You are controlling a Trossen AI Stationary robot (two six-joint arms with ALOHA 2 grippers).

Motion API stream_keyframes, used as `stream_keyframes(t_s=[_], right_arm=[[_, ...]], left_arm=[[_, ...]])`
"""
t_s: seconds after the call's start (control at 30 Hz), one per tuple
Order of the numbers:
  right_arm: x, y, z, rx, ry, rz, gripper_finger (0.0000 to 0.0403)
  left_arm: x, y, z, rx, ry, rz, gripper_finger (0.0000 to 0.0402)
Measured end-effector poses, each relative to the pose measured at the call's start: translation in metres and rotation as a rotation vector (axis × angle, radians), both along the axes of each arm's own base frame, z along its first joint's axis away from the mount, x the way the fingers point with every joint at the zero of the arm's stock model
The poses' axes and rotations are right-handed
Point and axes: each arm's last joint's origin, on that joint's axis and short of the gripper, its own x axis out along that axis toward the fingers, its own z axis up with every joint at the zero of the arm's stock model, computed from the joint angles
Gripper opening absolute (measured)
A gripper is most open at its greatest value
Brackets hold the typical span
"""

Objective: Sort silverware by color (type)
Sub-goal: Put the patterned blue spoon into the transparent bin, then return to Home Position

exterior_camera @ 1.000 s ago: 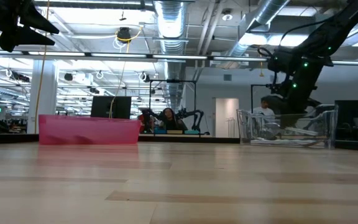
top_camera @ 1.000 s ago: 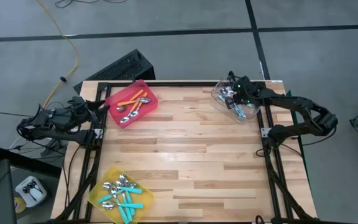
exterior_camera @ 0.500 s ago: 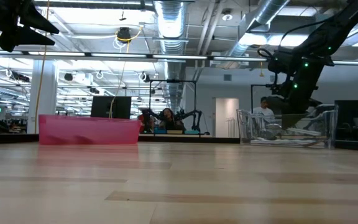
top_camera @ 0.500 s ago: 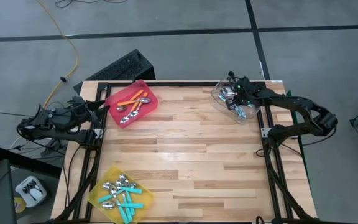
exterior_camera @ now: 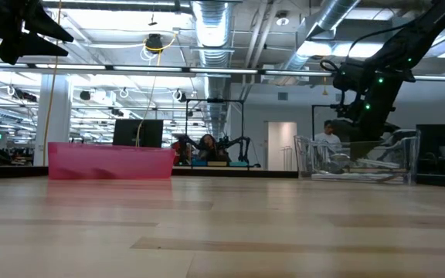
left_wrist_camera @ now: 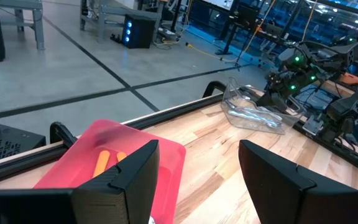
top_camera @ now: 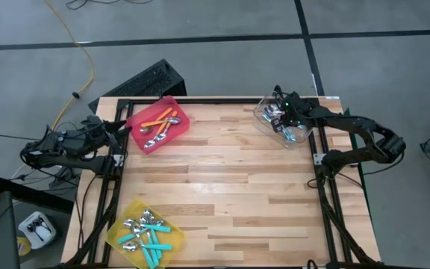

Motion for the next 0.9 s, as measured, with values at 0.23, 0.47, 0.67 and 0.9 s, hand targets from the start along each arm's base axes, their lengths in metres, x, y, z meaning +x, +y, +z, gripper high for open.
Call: stream_keyframes(t_s=[0.23,0.47,0.67,0.9], right_arm=[[0.0005,-0.0005,0.0004,-0.007,-0.003,0.004,0.0113],[0.0005,-0.0005,0.0003,-0.007,-0.002,0.006,0.0157],[0.0007,-0.0007,0.0006,-0.011,-0.002,0.009,0.016],[0.0013,-0.0014,0.0012,-0.02,-0.008,0.012,0.0155]], left_arm=[[0.0,0.0,0.0,0.0,0.0,0.0,0.0205],[0.0,0.0,0.0,0.0,0.0,0.0,0.0205],[0.0,0.0,0.0,0.0,0.0,0.0,0.0205],[0.0,0.0,0.0,0.0,0.0,0.0,0.0205]])
